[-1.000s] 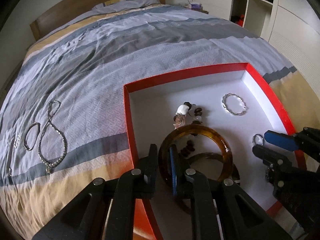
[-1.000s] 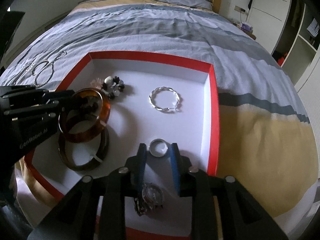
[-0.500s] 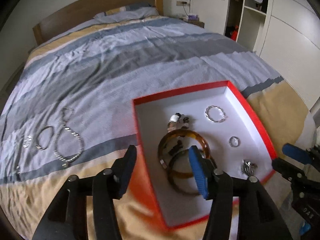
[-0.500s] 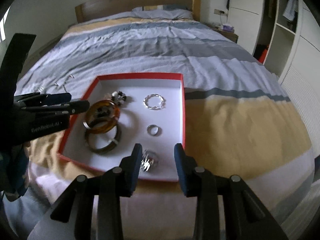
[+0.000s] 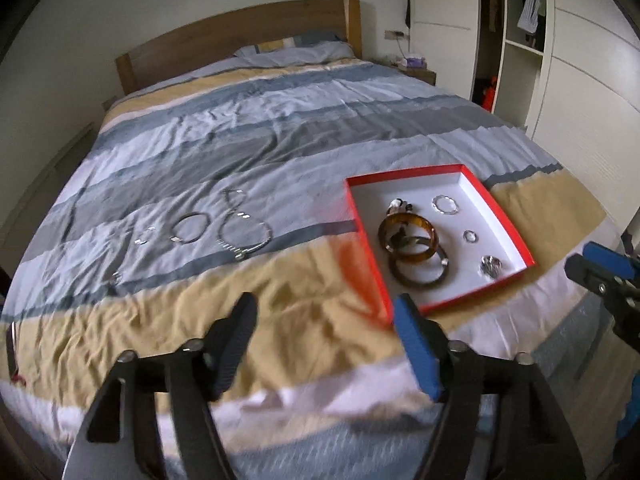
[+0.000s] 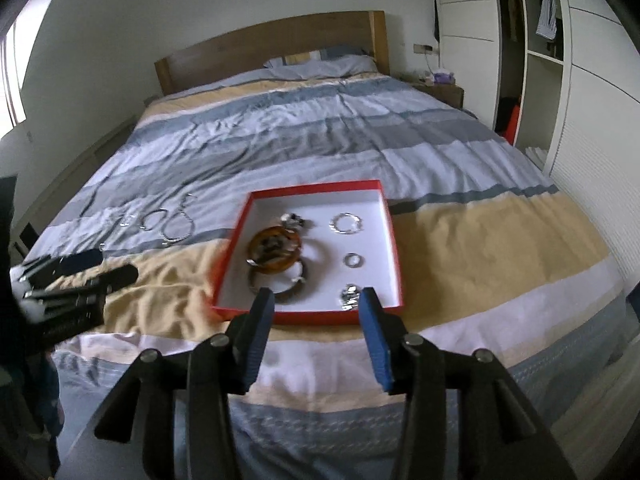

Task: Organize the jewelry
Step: 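Lift both open tools away from the red box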

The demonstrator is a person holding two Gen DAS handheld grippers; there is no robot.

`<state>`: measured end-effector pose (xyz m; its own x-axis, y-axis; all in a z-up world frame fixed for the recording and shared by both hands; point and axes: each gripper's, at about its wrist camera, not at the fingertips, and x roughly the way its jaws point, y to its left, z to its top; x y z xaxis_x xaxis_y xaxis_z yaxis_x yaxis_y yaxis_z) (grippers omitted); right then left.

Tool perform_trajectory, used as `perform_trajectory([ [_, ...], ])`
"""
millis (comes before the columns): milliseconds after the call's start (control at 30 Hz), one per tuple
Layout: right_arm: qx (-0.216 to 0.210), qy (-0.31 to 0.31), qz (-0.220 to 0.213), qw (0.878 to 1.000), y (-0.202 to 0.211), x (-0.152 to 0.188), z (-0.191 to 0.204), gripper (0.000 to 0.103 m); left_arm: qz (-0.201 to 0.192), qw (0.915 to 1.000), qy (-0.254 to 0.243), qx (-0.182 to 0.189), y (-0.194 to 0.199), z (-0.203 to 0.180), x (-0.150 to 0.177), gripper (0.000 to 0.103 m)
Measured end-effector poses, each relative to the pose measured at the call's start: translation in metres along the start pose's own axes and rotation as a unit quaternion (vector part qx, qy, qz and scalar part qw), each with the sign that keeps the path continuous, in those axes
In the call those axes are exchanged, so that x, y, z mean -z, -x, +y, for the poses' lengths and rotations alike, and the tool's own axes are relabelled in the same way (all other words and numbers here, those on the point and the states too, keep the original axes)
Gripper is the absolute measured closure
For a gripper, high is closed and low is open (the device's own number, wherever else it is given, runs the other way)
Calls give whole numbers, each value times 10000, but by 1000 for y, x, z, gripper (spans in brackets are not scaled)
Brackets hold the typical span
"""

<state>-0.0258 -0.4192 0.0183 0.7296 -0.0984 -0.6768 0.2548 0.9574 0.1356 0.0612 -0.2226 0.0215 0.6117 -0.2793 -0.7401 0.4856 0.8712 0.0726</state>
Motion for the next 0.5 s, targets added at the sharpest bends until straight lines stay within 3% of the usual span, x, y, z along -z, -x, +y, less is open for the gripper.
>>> perform_trajectory([
  [167,-262,183,-133,9994,25,8,32,61,-150,9997,49,-176,38,21,27,26],
  [500,-606,526,-439,9958,75,12,86,60,-542,9937,721,-659,104,92,72,17],
])
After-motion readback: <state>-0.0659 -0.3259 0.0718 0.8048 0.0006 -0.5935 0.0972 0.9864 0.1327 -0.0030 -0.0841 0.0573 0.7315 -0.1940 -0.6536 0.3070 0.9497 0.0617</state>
